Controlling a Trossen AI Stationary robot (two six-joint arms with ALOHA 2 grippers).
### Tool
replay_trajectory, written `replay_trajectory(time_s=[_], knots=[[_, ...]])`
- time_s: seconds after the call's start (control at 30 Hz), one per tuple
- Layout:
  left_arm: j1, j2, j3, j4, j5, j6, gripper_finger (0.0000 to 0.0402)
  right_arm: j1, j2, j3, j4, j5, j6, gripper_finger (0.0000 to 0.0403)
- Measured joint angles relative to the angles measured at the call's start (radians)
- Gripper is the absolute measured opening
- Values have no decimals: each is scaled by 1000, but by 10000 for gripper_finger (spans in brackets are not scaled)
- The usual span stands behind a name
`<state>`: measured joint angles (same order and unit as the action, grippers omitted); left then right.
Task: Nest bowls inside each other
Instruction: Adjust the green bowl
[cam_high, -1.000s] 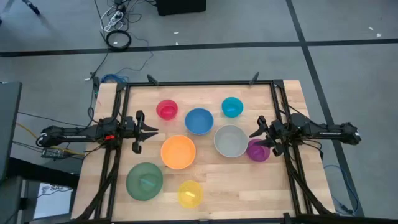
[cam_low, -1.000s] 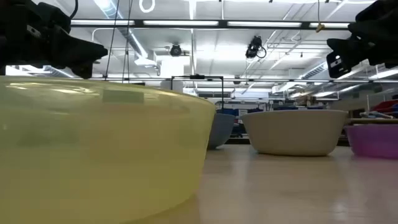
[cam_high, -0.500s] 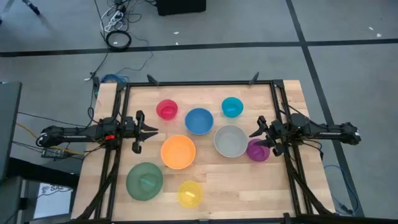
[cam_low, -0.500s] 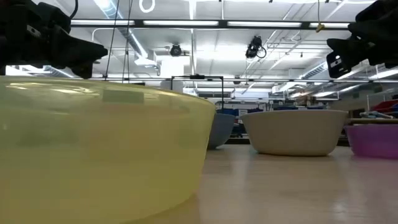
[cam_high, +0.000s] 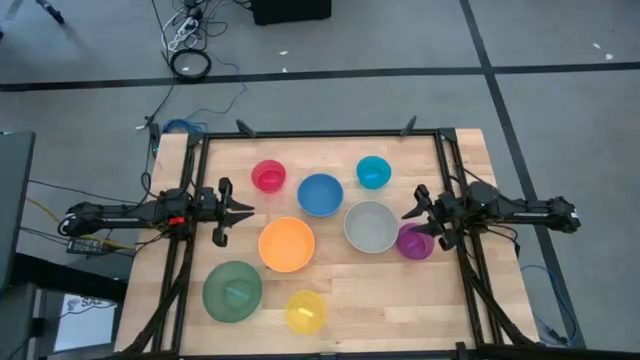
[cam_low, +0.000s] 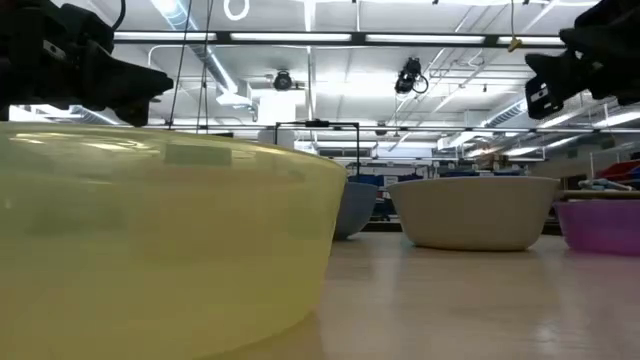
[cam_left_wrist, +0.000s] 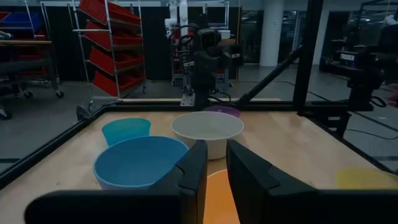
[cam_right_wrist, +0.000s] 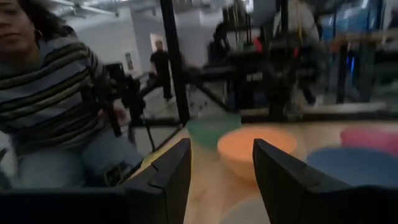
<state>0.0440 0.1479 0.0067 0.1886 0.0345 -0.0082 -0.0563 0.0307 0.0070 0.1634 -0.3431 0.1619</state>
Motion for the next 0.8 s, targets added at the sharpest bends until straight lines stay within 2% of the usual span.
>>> replay_trajectory(time_s=[0.23, 0.4, 0.5, 0.63, 0.8], knots=[[0, 0, 0, 1, 0, -20, 70, 0, 0, 0, 323, 10, 44, 163], [0, 0, 0, 35, 0, -294, 70, 0, 0, 11, 482, 5, 63, 163], [0, 4, 0, 103, -30, -372, 70, 1, -1, 16, 549, -52, 56, 163], [0, 4, 0, 254, -130, -363, 69, 2, 0, 16, 559, -178, 47, 163], [0, 4, 0, 390, -163, -358, 70, 2, 0, 18, 561, -275, 46, 163]])
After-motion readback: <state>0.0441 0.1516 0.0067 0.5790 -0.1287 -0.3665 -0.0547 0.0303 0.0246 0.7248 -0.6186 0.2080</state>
